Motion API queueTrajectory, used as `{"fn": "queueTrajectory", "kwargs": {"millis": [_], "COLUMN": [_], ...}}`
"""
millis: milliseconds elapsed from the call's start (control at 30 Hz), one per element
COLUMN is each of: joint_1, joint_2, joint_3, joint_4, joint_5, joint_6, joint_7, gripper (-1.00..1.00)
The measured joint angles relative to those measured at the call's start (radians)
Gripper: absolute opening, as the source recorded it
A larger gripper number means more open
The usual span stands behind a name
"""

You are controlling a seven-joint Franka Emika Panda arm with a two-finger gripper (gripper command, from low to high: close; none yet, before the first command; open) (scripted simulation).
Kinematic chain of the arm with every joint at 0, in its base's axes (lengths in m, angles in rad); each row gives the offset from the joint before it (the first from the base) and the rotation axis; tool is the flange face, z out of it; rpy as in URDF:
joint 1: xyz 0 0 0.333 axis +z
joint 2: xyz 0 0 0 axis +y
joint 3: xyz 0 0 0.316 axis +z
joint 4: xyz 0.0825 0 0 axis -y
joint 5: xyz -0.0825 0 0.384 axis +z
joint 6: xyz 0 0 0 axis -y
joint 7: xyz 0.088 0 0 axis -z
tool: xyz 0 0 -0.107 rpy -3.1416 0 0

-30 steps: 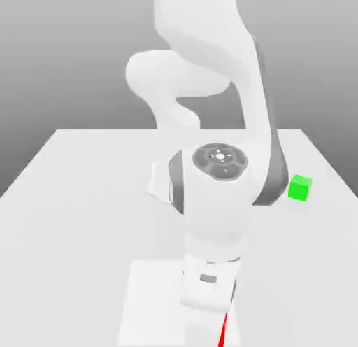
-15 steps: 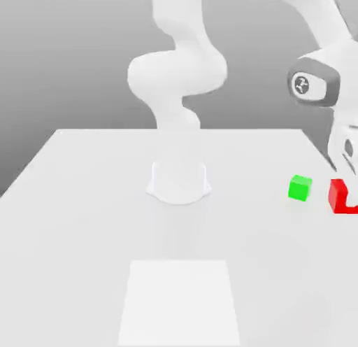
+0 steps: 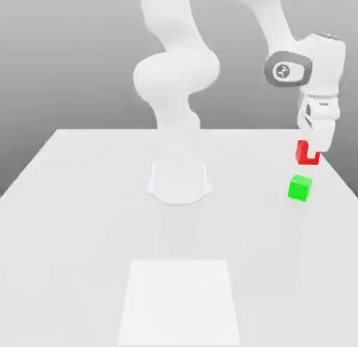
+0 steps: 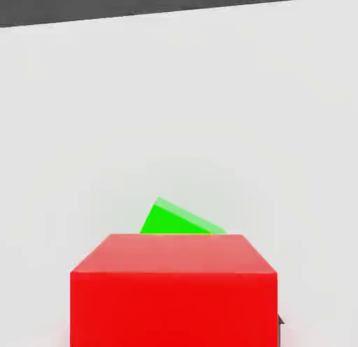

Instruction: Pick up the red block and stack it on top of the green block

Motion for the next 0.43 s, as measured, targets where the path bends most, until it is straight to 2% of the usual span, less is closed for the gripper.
{"fn": "queueTrajectory", "kwargs": {"millis": [200,300,367,400,433], "joint_1": [-0.09,-0.127,-0.122,-0.113,-0.113], "joint_2": [0.126,0.2,0.251,0.266,0.266], "joint_3": [0.05,0.034,-0.016,-0.036,-0.036], "joint_4": [-0.004,-0.005,-0.003,-0.001,-0.001], "joint_5": [-0.169,-0.343,-0.491,-0.538,-0.538], "joint_6": [0.116,0.171,0.201,0.21,0.21], "joint_7": [0.117,0.238,0.342,0.376,0.376], "gripper": [-1.0,-1.0,-1.0,1.0,1.0]}}
